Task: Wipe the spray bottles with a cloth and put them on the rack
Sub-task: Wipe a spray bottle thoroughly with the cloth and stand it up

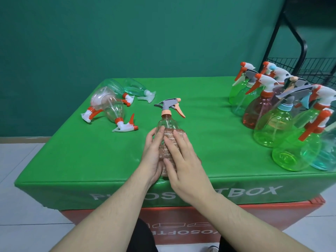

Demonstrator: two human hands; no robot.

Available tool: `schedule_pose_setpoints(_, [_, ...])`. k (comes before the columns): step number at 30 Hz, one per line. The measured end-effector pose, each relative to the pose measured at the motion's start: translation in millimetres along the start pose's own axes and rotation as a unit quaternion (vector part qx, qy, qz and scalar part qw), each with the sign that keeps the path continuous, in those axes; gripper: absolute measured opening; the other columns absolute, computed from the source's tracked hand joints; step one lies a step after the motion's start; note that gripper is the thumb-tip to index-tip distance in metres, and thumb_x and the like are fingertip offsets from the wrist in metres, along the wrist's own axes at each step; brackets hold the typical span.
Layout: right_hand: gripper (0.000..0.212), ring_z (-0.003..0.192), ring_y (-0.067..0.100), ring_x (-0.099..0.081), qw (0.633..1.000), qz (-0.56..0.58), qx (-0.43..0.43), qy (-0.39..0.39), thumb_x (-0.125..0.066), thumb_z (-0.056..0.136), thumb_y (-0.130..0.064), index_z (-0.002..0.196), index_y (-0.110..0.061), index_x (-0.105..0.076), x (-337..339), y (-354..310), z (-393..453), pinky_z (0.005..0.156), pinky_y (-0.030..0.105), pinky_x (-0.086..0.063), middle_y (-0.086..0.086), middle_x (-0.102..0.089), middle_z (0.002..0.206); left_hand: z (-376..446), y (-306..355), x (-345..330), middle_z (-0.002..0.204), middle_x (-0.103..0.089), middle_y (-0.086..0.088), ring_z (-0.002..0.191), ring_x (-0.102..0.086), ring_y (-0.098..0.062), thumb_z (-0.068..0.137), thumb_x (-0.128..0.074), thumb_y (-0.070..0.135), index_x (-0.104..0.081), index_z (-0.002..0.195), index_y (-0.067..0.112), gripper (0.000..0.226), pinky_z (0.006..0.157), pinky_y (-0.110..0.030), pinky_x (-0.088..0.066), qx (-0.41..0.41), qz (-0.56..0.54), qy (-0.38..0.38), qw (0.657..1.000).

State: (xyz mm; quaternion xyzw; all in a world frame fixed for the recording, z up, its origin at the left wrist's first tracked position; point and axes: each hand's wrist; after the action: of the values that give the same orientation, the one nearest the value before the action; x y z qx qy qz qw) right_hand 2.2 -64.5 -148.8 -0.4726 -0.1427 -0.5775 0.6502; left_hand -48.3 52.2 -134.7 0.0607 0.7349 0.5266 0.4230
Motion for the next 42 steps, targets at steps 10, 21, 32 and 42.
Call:
schedule_pose_setpoints(10, [0.058, 0.154, 0.018, -0.016, 0.999, 0.036, -0.02, 0.013, -0.034, 0.1, -0.038, 0.155, -0.019, -0.039, 9.6, -1.3, 51.9, 0.127, 0.032, -0.011, 0.002, -0.026, 0.165, 3.0, 2.8, 3.6, 0.135, -0.068, -0.007, 0.115, -0.069, -0.018, 0.088, -0.066, 0.042, -0.058, 0.144, 0.016, 0.061, 0.085, -0.031, -0.061, 0.033, 0.0, -0.056, 0.998])
schedule_pose_setpoints(21, [0.049, 0.145, 0.016, -0.036, 0.988, 0.097, -0.123, -0.013, -0.042, 0.106, -0.029, 0.155, -0.026, -0.04, 12.8, -4.8, 89.0, 0.119, 0.034, -0.03, -0.004, -0.037, 0.16, 0.0, 4.9, 1.7, 0.094, -0.077, -0.003, 0.076, -0.074, -0.016, 0.103, -0.046, 0.044, -0.074, 0.104, 0.021, 0.036, 0.061, -0.032, -0.058, 0.071, 0.026, -0.034, 0.997])
schedule_pose_setpoints(32, [0.056, 0.15, 0.023, -0.03, 0.999, -0.047, -0.011, -0.003, -0.026, 0.104, -0.038, 0.155, -0.019, -0.038, 3.9, -0.8, 40.9, 0.114, 0.049, -0.036, 0.004, -0.031, 0.163, 3.2, 2.2, 0.8, 0.139, -0.065, -0.012, 0.126, -0.065, -0.025, 0.083, -0.076, 0.057, -0.053, 0.147, 0.014, 0.08, 0.103, -0.039, -0.054, 0.042, 0.008, 0.012, 0.999])
schedule_pose_setpoints(42, [0.054, 0.155, 0.031, -0.016, 0.997, -0.068, 0.027, -0.021, -0.03, 0.106, -0.033, 0.158, -0.017, -0.03, -1.2, -1.8, 2.0, 0.12, 0.055, -0.028, 0.009, -0.022, 0.167, -1.1, 4.1, 1.5, 0.124, -0.072, -0.018, 0.102, -0.072, -0.032, 0.08, -0.073, 0.047, -0.051, 0.138, 0.015, 0.07, 0.099, -0.049, -0.056, 0.013, -0.029, 0.007, 0.999])
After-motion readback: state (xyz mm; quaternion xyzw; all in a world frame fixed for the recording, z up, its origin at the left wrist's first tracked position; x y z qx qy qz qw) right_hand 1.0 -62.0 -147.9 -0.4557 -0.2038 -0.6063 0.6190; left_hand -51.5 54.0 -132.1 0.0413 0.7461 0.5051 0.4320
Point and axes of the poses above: each hand's wrist, its own z-axis towards the middle knuckle, its own x-axis out of the back of the hand, y = z × x
